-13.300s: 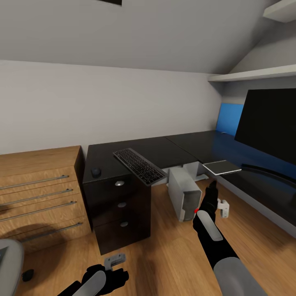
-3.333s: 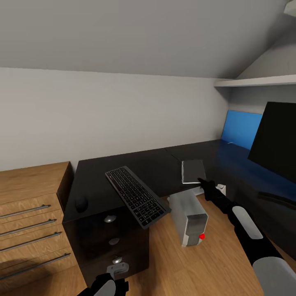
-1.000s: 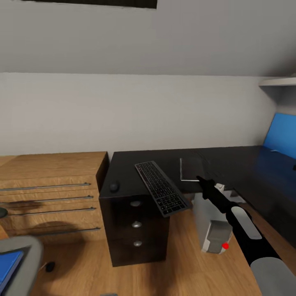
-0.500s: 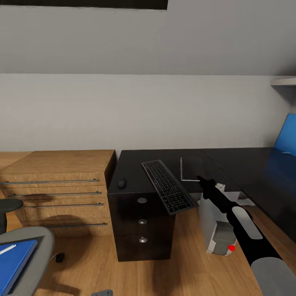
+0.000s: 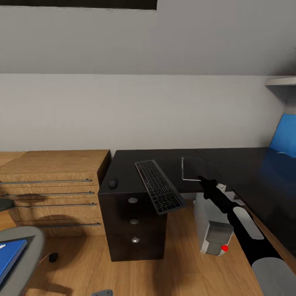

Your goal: In the bedroom, organize the workspace by keeping the computer under the desk, ensuring the monitor is on the desk, placing the keyboard on the desk next to the monitor, placing the mouse on the desk next to the keyboard, moving the folder from the swivel chair onto the desk next to the mouse, stacking the notebook on top of the folder with the pen on top of the notebook, and positioning the swivel chair next to the desk.

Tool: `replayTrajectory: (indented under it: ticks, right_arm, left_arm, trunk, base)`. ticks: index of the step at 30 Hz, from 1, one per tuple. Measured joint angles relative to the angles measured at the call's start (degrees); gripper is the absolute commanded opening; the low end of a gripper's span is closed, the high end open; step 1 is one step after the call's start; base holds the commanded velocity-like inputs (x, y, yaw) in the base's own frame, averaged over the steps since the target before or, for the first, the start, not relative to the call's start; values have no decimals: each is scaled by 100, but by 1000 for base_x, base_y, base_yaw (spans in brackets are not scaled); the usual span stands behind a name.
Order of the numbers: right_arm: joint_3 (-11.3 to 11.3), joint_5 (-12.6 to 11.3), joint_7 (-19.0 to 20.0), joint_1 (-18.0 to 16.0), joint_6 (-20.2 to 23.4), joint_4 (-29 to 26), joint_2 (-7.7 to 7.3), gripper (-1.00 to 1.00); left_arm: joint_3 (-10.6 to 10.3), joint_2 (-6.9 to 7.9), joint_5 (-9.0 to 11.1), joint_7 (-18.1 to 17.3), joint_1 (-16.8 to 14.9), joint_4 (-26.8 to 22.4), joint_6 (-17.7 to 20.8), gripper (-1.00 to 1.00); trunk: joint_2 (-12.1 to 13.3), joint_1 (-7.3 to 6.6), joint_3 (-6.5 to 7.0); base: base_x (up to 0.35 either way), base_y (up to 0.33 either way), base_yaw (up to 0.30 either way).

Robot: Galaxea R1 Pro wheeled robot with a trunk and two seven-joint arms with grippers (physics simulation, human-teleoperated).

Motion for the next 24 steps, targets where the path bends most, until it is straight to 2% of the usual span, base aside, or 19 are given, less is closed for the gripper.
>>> replayTrajectory:
  ticks: [15,24]
  right_arm:
    - [-13,-15,-23,1,26,158,-11,-100]
    - [-16,-17,-5,2,24,353,-12,-100]
  left_arm:
    - [-1,0,1,-40,0,1,0,100]
    - [12,7,-14,-33,0,-1,0,100]
  trunk:
    - [0,0,0]
    - [0,0,0]
  base:
    - [0,-98,0]
    - [0,-29,0]
